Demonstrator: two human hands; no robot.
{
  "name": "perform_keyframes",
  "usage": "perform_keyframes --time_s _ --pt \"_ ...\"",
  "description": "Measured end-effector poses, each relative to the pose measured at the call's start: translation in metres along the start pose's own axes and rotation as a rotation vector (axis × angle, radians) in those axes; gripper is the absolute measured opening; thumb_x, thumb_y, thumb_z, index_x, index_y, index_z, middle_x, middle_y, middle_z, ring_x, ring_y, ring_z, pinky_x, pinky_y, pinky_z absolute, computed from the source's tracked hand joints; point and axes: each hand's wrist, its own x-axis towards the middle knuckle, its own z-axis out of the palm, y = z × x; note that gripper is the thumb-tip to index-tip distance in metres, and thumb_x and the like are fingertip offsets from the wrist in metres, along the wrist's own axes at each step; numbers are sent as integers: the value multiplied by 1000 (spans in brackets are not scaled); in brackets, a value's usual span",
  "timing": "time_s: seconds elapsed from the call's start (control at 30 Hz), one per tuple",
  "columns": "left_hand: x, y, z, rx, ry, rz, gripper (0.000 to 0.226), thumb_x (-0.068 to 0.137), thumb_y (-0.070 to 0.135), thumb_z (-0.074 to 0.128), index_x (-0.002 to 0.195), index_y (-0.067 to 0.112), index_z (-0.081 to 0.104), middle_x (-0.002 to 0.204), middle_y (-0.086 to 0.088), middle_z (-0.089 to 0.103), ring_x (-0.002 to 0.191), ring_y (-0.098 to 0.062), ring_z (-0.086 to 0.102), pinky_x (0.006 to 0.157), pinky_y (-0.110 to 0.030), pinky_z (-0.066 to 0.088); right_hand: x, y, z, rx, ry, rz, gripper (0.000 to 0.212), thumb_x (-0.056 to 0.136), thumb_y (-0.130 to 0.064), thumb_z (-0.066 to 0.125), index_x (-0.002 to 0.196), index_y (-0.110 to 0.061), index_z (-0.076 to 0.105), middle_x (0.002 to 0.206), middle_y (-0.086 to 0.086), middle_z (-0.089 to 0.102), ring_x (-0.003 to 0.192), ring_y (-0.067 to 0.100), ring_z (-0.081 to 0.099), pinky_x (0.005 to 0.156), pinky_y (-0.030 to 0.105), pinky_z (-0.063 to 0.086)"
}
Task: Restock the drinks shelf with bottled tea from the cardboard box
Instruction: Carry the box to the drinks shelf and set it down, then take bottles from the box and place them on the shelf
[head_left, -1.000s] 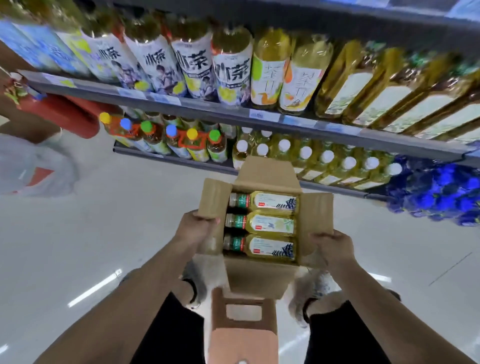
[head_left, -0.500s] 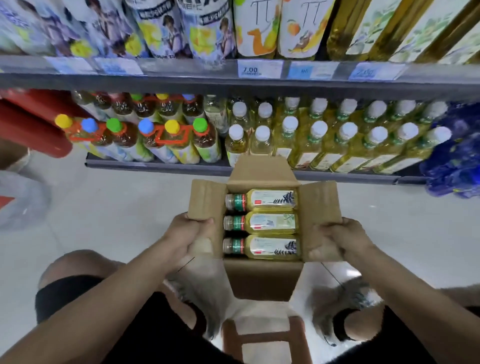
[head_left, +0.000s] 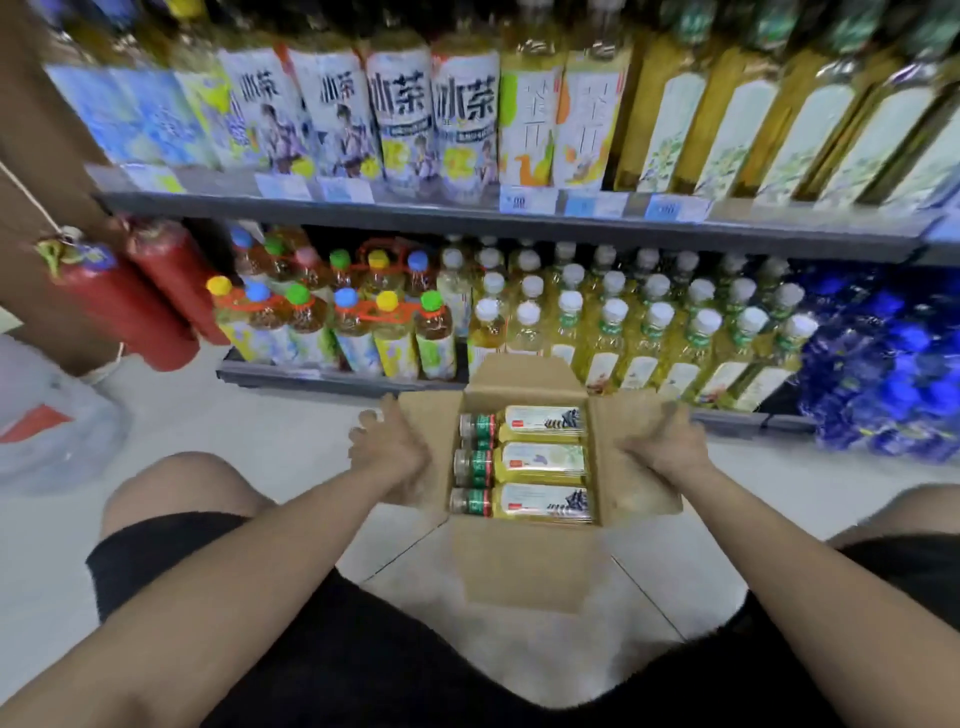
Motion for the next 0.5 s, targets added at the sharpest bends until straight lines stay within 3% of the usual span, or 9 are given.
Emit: perform_keyframes --time_s 0.1,0.2,0.27,0.33,0.4,0.5 --pt "-27 7 -4 223 74 216 63 85 26 66 141 25 38 143 -13 39 131 -37 38 103 -44 40 -20 -26 4 -411 255 -283 54 81 -19 67 127 -11 42 127 18 50 121 41 46 99 50 39" --pt "-36 14 -12 314 -27 310 50 88 24 59 137 22 48 140 -11 46 130 -35 44 103 -44 43 -33 -51 14 -695 371 -427 52 83 -8 58 131 -14 38 141 21 39 135 40 32 112 54 23" --pt "-37 19 -17 305 -71 366 46 89 22 57 135 20 53 137 -9 48 128 -32 47 102 -44 46 -40 -64 22 -838 305 -576 48 85 -18 64 130 -17 46 141 17 39 135 38 32 113 50 23" --pt "-35 24 -19 312 -82 402 44 90 26 58 133 21 56 134 -8 50 126 -31 50 101 -43 48 -47 -76 34 -843 172 -683 33 90 -26 64 120 -17 57 128 9 49 123 33 44 102 43 34" --pt "-31 30 -17 325 -100 423 44 90 32 60 133 21 57 134 -8 51 125 -31 50 100 -43 48 -52 -89 50 -816 56 -767 17 91 -16 60 108 -14 63 116 8 56 112 32 52 90 41 41" --pt "-25 32 -9 371 -123 444 47 91 36 59 136 20 56 133 -9 50 124 -32 50 100 -45 46 -46 -98 80 -835 -129 -837 13 86 -8 55 94 -11 64 106 14 62 96 35 60 71 36 41"
